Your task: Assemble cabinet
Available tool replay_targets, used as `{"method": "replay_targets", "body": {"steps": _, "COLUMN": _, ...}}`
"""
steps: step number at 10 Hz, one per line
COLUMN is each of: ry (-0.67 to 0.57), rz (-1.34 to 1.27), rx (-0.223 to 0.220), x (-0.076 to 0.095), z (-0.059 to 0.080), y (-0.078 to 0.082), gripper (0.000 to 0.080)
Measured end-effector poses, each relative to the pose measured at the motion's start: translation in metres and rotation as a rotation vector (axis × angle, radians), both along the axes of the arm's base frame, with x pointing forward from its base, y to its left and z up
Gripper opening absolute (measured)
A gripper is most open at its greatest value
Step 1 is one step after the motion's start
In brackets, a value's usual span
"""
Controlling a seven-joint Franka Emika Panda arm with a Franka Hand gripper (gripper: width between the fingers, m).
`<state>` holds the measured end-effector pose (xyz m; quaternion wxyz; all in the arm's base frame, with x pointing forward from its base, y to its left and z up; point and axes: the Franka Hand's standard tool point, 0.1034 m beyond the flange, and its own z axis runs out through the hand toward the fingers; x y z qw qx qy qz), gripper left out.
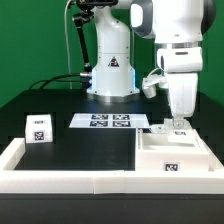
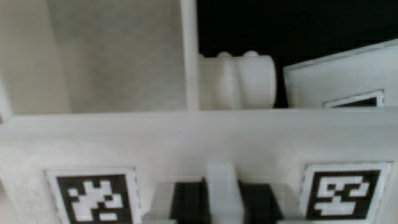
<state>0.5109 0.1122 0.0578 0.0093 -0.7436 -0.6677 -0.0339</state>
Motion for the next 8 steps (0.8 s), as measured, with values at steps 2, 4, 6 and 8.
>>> {"method": "replay_targets", "body": {"steps": 2, "ry": 0.001, "rz": 0.003, "rx": 0.000, "x": 0.008, "z": 0.000, "y": -0.001, "gripper": 0.0069}}
{"method": "replay_targets", "body": {"steps": 4, "ry": -0.007, "rz": -0.007, "rx": 0.005, "x": 0.033, "z": 0.001, "y": -0.004, "gripper": 0.0069}}
{"method": "replay_targets", "body": {"steps": 6, "ry": -0.014, "rz": -0.016, "rx": 0.008, "x": 0.052, "z": 0.001, "y": -0.006, "gripper": 0.0069}}
{"method": "replay_targets", "body": {"steps": 8, "ry": -0.014, "rz": -0.024, "rx": 0.009, "x": 0.066, "z": 0.000, "y": -0.008, "gripper": 0.0069}}
